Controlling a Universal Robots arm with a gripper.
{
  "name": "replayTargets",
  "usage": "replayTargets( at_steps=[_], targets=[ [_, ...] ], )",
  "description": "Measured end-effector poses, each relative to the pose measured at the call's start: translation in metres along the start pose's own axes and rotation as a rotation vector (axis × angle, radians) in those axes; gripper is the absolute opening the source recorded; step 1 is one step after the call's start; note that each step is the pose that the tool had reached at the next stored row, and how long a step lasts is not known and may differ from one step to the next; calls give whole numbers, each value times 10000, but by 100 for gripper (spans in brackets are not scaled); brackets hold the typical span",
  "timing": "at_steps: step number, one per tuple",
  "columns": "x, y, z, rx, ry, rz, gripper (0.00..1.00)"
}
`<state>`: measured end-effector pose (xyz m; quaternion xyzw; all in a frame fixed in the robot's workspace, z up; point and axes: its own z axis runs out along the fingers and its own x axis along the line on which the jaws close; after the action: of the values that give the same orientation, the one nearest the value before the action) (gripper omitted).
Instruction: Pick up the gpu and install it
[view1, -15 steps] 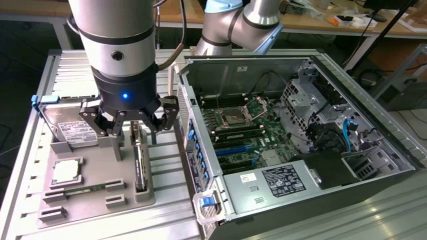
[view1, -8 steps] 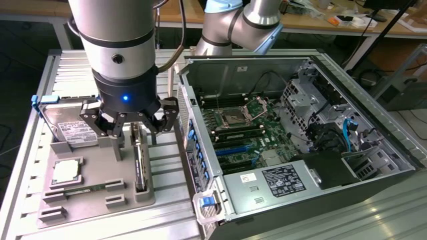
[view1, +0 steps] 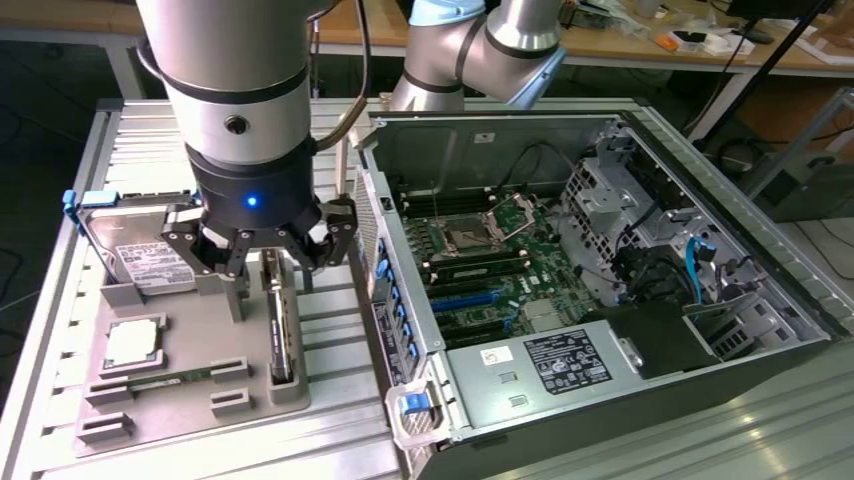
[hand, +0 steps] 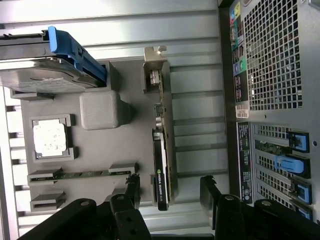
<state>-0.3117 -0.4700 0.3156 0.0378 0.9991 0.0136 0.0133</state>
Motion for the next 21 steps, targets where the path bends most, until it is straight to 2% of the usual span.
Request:
replayTargets(
  at_steps=[21],
  targets=[
    [2, -6, 93, 0, 0, 0, 60]
  ],
)
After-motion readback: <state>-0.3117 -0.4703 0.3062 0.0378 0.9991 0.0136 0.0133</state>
